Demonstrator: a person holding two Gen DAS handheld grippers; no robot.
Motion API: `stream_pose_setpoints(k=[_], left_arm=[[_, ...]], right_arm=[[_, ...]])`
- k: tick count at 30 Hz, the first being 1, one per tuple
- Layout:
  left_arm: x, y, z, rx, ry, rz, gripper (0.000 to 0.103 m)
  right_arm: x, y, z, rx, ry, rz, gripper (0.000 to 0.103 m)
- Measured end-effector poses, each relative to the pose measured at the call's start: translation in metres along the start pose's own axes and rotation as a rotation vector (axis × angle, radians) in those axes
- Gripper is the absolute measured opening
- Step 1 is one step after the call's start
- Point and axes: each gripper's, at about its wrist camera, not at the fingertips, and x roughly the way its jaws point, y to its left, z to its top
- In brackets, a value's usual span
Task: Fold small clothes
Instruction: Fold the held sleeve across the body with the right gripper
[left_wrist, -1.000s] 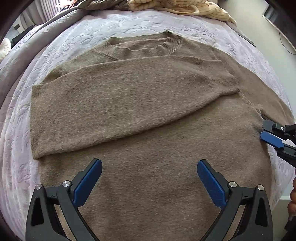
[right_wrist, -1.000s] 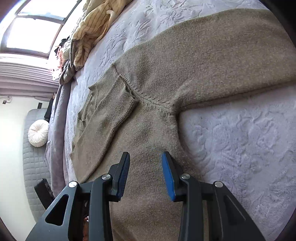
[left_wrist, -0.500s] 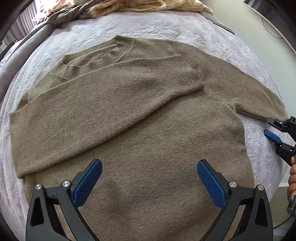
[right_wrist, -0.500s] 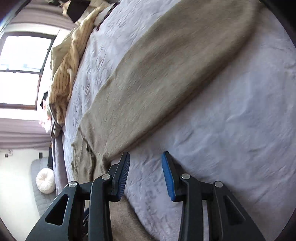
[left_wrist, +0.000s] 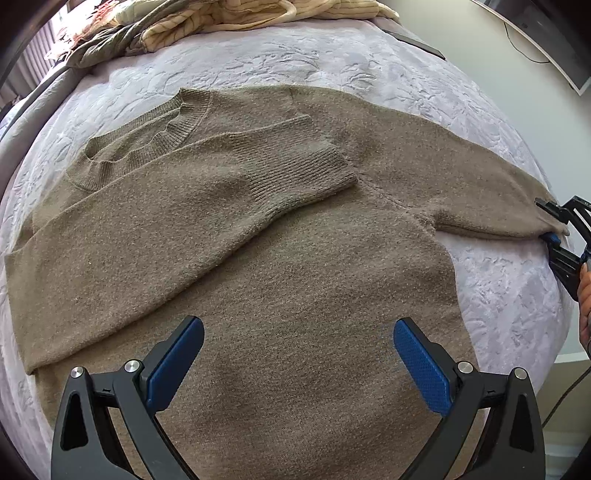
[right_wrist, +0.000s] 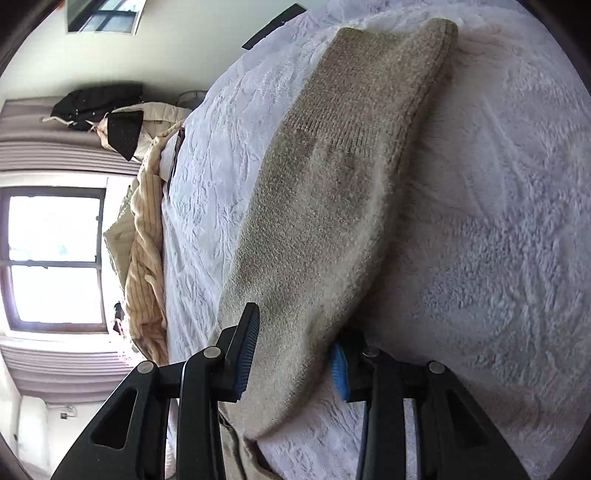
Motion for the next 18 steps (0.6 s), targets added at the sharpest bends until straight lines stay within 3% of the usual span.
stream_pose_setpoints(k=[1,2,5,8,14,18], left_arm=[[0.0,0.001,0.0,-0.004,0.001,0.001,0.103],[-0.001,0.004,-0.001,-0.009,0.0,0.004,0.103],[-0.002,0.013,-0.003,-0.03,-0.008,0.013,0.103],[-0.005,0.028,-0.005,-0.064,-0.015,0.026,0.103],[-0.01,0.056,-0.009,-0.141,-0.035,0.056,0.103],[-0.017,0.078,-0.016,-0.193,-0.055,0.076,0.103]], right_arm=[[0.004,0.001,0.0,0.009,0.013,0.01,0.009],[0.008,0.003,-0.001,0.016,0.031,0.03,0.008],[0.019,0.016,-0.006,0.012,0.078,0.105,0.007],[0.027,0.046,-0.016,-0.07,0.11,0.148,0.007],[0.055,0.128,-0.05,-0.331,0.217,0.22,0.007],[0.082,0.186,-0.101,-0.559,0.322,0.257,0.007]])
